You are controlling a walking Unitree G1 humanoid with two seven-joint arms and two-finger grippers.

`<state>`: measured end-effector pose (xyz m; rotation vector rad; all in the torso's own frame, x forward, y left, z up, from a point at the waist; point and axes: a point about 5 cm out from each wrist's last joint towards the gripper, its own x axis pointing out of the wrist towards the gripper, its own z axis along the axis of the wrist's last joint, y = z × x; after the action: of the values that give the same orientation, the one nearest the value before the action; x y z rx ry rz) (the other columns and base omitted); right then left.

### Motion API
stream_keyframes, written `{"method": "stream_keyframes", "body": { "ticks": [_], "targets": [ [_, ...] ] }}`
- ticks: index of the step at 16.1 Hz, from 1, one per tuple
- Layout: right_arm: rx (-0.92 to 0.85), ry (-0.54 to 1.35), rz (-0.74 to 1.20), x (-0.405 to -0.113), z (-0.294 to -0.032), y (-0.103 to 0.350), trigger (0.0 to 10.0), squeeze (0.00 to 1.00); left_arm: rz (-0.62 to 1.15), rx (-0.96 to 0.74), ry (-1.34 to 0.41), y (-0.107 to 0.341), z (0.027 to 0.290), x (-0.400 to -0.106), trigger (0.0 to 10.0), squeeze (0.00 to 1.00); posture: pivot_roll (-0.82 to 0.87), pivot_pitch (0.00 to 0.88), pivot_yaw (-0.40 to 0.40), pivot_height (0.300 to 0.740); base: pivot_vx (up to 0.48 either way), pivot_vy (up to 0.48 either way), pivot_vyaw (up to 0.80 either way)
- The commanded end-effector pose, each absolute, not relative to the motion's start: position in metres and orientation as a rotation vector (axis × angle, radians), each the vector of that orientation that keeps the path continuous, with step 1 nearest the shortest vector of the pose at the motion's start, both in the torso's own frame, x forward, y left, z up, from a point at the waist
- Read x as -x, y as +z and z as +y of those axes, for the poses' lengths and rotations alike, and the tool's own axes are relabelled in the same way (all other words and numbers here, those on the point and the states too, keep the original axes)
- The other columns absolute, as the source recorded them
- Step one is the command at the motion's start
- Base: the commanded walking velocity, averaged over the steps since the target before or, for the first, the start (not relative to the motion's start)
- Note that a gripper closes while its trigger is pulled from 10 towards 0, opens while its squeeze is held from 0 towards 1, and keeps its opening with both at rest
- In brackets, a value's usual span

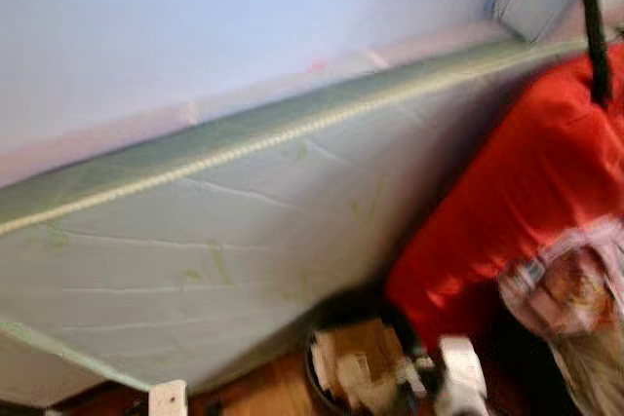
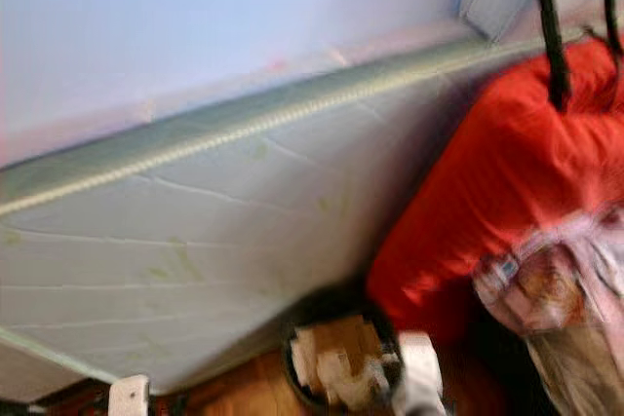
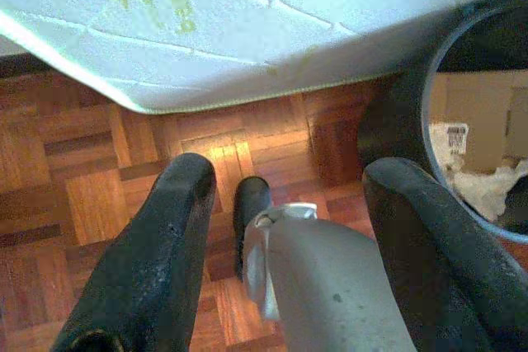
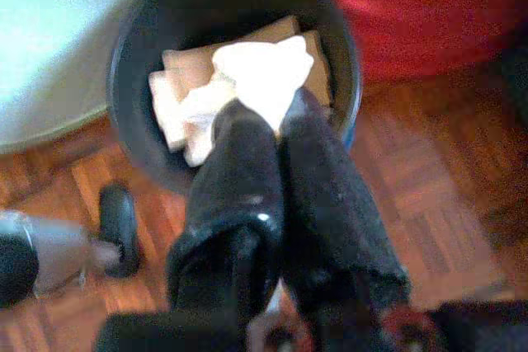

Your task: Clean up the room

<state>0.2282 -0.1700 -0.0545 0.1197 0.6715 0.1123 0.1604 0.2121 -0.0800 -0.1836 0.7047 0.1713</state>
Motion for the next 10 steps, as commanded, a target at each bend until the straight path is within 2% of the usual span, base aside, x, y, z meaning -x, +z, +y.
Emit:
{"method": "stream_keyframes", "body": {
  "ticks": [1,2,6,10],
  "targets": [
    [-0.1,0.099,0.597,-0.266,-0.158,-0.03,10.0,0.0,0.401,0.157,0.158,-0.043,0.199,-0.212,10.0,0.0,0.08,0.247,-0.017,0.74,0.0,0.0,0.0],
    [-0.112,0.087,0.579,-0.27,-0.159,-0.027,10.0,0.0,0.313,0.133,0.156,-0.027,0.197,-0.225,10.0,0.0,0.09,0.249,-0.019,0.74,0.0,0.0,0.0],
    [-0.13,0.07,0.527,-0.282,-0.16,-0.016,10.0,0.0,0.194,0.115,0.139,-0.005,0.203,-0.248,10.0,0.0,0.08,0.26,-0.02,0.74,0.0,0.0,0.0],
    [-0.105,0.068,0.561,-0.278,-0.161,-0.021,10.0,0.0,0.113,0.105,0.129,0.015,0.199,-0.248,10.0,0.0,0.11,0.317,0.0,0.74,0.0,0.0,0.0]
  ]
}}
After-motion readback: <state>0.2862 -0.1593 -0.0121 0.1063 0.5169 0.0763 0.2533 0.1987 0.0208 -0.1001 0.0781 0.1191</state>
